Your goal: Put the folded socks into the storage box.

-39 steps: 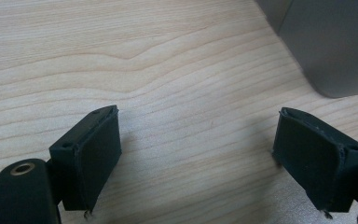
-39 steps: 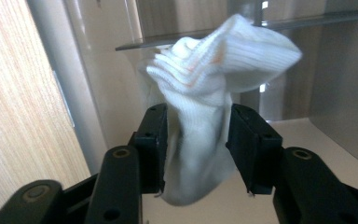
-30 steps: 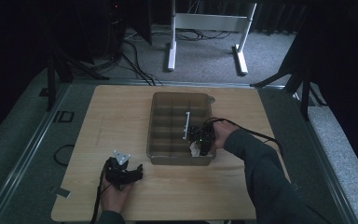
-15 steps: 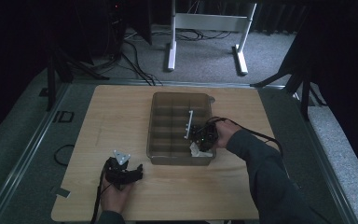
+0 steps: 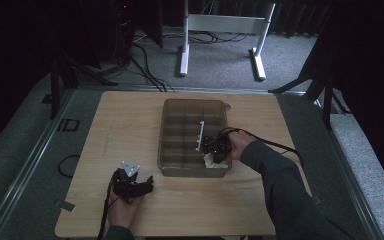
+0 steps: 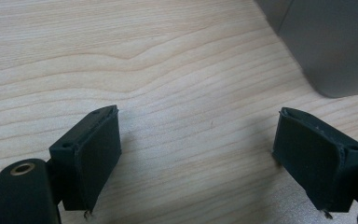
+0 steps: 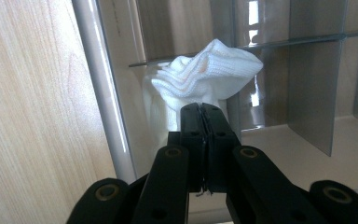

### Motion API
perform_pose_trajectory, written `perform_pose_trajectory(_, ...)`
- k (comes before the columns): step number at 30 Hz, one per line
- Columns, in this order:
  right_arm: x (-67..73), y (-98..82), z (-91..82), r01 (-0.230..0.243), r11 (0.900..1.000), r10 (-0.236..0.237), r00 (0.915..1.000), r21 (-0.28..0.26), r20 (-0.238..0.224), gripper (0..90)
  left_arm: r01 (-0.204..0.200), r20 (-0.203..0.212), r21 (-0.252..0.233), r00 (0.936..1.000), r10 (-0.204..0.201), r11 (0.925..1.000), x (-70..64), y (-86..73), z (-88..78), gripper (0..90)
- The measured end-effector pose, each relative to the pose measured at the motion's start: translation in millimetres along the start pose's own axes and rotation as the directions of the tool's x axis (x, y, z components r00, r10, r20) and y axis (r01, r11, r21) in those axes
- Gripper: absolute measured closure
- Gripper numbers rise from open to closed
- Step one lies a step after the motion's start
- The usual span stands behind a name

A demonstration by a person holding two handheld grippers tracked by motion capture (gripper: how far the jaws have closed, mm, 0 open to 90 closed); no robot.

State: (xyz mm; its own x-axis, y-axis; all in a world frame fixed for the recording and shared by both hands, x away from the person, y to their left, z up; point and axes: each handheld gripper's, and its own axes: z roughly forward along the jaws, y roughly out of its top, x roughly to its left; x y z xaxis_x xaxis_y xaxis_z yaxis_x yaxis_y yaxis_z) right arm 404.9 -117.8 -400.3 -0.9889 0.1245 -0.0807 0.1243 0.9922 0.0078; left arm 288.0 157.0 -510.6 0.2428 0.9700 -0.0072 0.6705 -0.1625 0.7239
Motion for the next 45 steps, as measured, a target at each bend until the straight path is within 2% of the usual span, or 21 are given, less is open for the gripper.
perform_pose_trajectory(28, 2.2, 4.8, 12.5, 0.000, 0.999, -0.001, 1.0000, 0.032, 0.005, 88.9, 0.000, 0.001, 0.000, 1.0000, 0.000, 1.0000, -0.1, 0.0, 0.1, 15.1)
perform_pose_trajectory(37, 0.0, 3.0, 3.1, -0.008, 1.000, 0.008, 0.9999, -0.015, 0.009, 86.3, -0.001, 0.000, 0.000, 1.0000, 0.001, 1.0000, -0.1, 0.1, 0.1, 15.1)
perform_pose_trajectory(45, 1.6, 6.2, 7.1, -0.014, 1.000, 0.014, 0.9999, -0.024, 0.006, 87.5, -0.001, 0.000, 0.000, 1.0000, 0.001, 1.0000, -0.1, 0.1, 0.1, 15.1)
